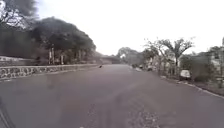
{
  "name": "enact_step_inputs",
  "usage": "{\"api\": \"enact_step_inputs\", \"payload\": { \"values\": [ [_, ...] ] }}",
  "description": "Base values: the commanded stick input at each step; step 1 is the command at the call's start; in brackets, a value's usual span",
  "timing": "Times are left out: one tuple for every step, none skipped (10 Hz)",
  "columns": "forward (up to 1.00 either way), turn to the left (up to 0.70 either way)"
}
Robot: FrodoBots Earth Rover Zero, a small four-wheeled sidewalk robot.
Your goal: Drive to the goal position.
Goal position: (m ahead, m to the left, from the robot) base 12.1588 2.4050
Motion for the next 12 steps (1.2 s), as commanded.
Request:
{"api": "enact_step_inputs", "payload": {
  "values": [
    [1.0, 0.0],
    [1.0, 0.0],
    [1.0, 0.0],
    [1.0, 0.0],
    [1.0, 0.0],
    [1.0, 0.0],
    [1.0, 0.0],
    [1.0, 0.0],
    [1.0, 0.0],
    [1.0, 0.0],
    [1.0, 0.0],
    [1.0, 0.0]
  ]
}}
